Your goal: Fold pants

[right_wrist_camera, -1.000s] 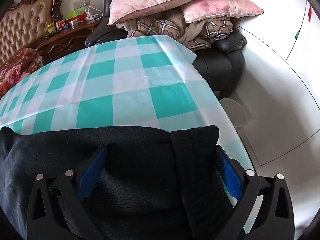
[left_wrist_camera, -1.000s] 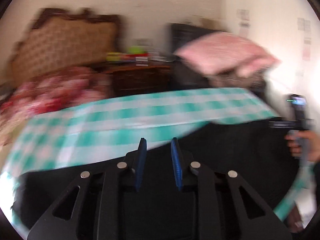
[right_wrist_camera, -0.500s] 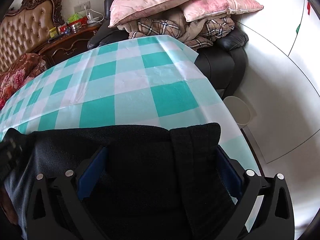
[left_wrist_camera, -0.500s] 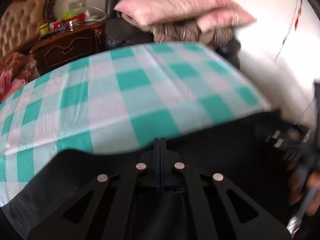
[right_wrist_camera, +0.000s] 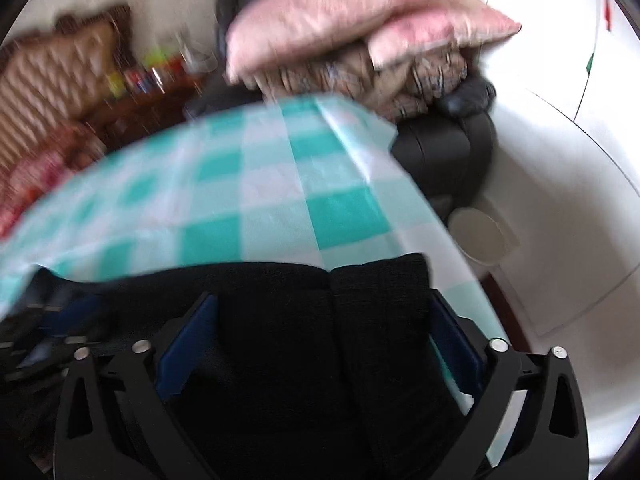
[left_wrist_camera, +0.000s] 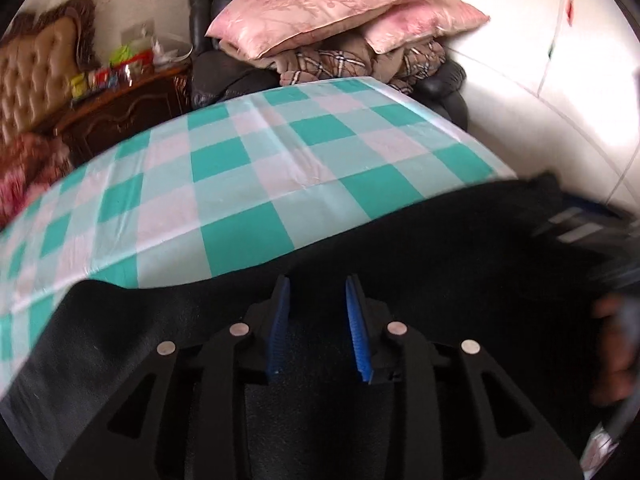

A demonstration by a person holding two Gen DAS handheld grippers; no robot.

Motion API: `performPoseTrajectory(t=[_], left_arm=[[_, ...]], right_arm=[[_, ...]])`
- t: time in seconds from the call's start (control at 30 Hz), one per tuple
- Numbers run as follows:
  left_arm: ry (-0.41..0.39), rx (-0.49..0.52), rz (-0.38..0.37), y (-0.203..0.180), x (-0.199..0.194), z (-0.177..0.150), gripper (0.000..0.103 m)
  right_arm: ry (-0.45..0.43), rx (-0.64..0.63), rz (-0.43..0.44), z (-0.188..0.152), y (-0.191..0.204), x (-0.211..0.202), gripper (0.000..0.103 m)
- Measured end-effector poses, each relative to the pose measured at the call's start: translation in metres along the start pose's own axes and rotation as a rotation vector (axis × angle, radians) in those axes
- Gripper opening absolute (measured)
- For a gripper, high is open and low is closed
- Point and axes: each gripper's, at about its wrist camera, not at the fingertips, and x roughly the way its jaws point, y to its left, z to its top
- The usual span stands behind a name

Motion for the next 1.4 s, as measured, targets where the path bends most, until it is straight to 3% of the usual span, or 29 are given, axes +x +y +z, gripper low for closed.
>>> performPoseTrajectory(t=[0.07,0.13,0.17,0.23,0.27,0.33,0.4,0.47,0.6,0.67,0.7,0.73,0.8,0.83,0.87,0.93,0.97,1.03,1.07,1.1,1.17,1.2,1.27,1.4], left_arm=[[-0.002,0.005,0.005,-0.001,-0.002,-0.001,0.031],[-0.001,-0.002,0.004,0.0,-0.002,0.0,0.033],[-0.002,-0.008,0.007,0.0,-0.002,0.0,0.036],[-0.005,-0.021,0.022,0.001,-0.003,0.001,0.04],[-0.011,-0.025,0.032,0.0,-0.006,0.0,0.041],[-0.036,-0.036,0.051,-0.007,-0.02,-0.001,0.041],[-0.074,-0.016,-0.036,-0.021,-0.042,-0.004,0.041],[-0.105,0.043,-0.123,-0.039,-0.066,-0.014,0.042],[-0.16,0.202,-0.321,-0.09,-0.105,-0.056,0.053],[-0.163,0.294,-0.385,-0.115,-0.113,-0.078,0.056],[-0.163,0.359,-0.377,-0.13,-0.114,-0.09,0.057],[-0.163,0.421,-0.328,-0.144,-0.11,-0.099,0.056],[-0.142,0.477,-0.259,-0.157,-0.098,-0.106,0.033],[-0.149,0.478,-0.237,-0.157,-0.095,-0.107,0.031],[-0.157,0.478,-0.226,-0.157,-0.094,-0.106,0.019],[-0.168,0.474,-0.227,-0.157,-0.095,-0.103,0.01],[-0.169,0.46,-0.244,-0.155,-0.096,-0.101,0.011],[-0.189,0.439,-0.299,-0.15,-0.104,-0.1,0.021],[-0.198,0.44,-0.318,-0.151,-0.108,-0.101,0.047],[-0.218,0.453,-0.318,-0.153,-0.111,-0.103,0.062],[-0.22,0.503,-0.275,-0.162,-0.108,-0.108,0.059],[-0.209,0.521,-0.243,-0.167,-0.103,-0.109,0.052],[-0.186,0.554,-0.204,-0.173,-0.092,-0.116,0.047],[-0.205,0.543,-0.187,-0.169,-0.093,-0.114,0.025]], right_arm=[[-0.028,0.07,0.082,-0.007,-0.024,-0.032,0.086],[-0.016,0.111,0.067,-0.02,-0.048,-0.049,0.076],[0.007,0.113,0.05,-0.026,-0.055,-0.049,0.073],[0.097,0.107,0.013,-0.041,-0.07,-0.034,0.057],[0.123,0.128,0.022,-0.046,-0.078,-0.028,0.051],[0.13,0.211,0.104,-0.052,-0.093,-0.021,0.049],[0.142,0.237,0.155,-0.048,-0.098,-0.021,0.045],[0.144,0.227,0.196,-0.044,-0.093,-0.023,0.035],[0.141,0.169,0.161,-0.038,-0.088,-0.025,0.017],[0.143,0.175,0.166,-0.039,-0.093,-0.027,0.011],[0.141,0.172,0.166,-0.039,-0.093,-0.028,0.008],[0.135,0.164,0.164,-0.038,-0.093,-0.03,0.008],[0.12,0.153,0.164,-0.036,-0.092,-0.036,0.006],[0.106,0.137,0.162,-0.033,-0.09,-0.04,0.006],[0.098,0.123,0.163,-0.031,-0.088,-0.042,0.006],[0.088,0.104,0.169,-0.027,-0.086,-0.046,0.005],[0.086,0.102,0.169,-0.025,-0.085,-0.047,0.005],[0.086,0.118,0.176,-0.022,-0.088,-0.047,0.005],[0.089,0.122,0.18,-0.022,-0.09,-0.046,0.004],[0.095,0.119,0.183,-0.022,-0.091,-0.044,0.004],[0.111,0.117,0.187,-0.024,-0.091,-0.042,0.003],[0.121,0.115,0.192,-0.024,-0.09,-0.04,0.003],[0.138,0.111,0.189,-0.025,-0.088,-0.036,0.004],[0.117,0.115,0.178,-0.016,-0.089,-0.034,0.035]])
